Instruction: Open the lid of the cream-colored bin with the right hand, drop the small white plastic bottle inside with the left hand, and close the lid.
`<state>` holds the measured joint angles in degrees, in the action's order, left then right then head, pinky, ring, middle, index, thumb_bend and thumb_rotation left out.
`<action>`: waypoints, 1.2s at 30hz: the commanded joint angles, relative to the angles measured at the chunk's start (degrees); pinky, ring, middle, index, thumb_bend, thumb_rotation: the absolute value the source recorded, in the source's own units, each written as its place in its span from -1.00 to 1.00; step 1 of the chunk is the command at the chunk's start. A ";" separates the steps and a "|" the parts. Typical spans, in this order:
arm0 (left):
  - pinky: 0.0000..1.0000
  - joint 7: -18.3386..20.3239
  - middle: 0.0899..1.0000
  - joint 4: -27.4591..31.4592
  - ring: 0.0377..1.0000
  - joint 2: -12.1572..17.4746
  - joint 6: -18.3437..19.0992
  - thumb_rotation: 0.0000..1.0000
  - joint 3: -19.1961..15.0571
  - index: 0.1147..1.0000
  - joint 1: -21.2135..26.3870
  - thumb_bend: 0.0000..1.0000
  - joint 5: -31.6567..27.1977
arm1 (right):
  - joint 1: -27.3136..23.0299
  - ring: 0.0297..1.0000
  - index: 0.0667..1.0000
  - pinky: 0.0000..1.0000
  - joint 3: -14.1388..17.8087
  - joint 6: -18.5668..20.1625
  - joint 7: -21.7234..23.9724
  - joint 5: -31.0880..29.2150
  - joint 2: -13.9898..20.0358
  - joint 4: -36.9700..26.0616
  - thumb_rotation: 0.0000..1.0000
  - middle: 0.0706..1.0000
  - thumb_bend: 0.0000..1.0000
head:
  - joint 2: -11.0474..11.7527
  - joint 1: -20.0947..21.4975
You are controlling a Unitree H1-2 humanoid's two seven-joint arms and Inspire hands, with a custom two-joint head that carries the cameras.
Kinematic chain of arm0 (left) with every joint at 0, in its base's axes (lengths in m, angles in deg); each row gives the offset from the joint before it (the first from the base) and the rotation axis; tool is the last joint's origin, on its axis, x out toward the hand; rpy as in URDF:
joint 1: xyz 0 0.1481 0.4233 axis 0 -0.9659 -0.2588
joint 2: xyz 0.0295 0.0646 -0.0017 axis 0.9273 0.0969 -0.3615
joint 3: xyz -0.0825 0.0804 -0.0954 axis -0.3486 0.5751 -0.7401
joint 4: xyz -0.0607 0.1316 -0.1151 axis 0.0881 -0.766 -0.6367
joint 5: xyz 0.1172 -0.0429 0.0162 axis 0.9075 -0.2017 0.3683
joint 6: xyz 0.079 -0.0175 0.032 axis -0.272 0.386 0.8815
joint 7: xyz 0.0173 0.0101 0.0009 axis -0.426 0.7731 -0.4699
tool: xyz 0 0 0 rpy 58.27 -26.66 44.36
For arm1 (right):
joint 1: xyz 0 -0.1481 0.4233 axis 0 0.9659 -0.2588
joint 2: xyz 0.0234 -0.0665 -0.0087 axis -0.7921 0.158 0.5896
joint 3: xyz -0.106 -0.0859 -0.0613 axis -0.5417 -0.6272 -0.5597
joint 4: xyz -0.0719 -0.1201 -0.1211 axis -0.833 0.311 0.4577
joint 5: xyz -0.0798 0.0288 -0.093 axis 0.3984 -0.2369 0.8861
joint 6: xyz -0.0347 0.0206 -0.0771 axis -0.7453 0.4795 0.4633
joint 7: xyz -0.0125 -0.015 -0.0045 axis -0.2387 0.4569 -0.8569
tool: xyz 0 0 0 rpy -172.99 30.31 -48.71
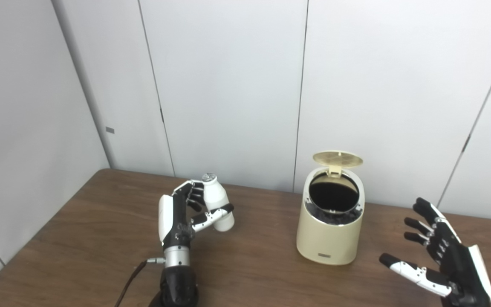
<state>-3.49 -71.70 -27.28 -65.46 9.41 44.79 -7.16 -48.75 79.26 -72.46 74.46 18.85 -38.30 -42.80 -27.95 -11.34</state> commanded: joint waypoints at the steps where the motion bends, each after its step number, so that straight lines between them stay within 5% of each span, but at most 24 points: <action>1: -0.26 0.04 -0.13 3.22 -0.15 -0.09 -3.64 -1.00 0.62 -0.17 -0.14 -0.04 0.16 | -1.71 0.62 0.75 0.47 -0.04 -2.87 -0.69 -0.32 -0.44 -0.14 -0.68 0.77 0.41 | 0.17 0.44; 15: -0.28 8.89 -0.12 20.27 -0.16 -5.01 -1.88 -1.00 4.72 -0.13 3.81 -0.04 -0.48 | -2.54 0.59 0.72 0.48 -0.92 -5.90 -2.56 1.18 -1.58 4.43 -0.61 0.75 0.47 | 2.20 4.58; 31: -0.27 9.22 -0.13 14.99 -0.19 -8.93 -6.79 -1.00 9.27 -0.10 11.73 -0.04 3.03 | -3.72 0.60 0.71 0.46 -1.50 -10.05 -4.66 1.77 -3.51 8.57 -0.47 0.74 0.56 | 3.46 7.96; 36: -0.27 6.39 -0.13 12.45 -0.20 -8.73 -7.15 -1.00 12.00 -0.11 12.64 -0.04 3.39 | -4.07 0.58 0.70 0.45 -1.51 -11.68 -5.07 2.14 -3.82 9.30 -0.53 0.74 0.52 | 3.58 8.62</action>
<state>4.69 -59.38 -36.36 -71.03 21.25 54.62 -3.99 -50.59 77.77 -81.13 70.15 20.88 -41.76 -32.27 -24.35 -2.64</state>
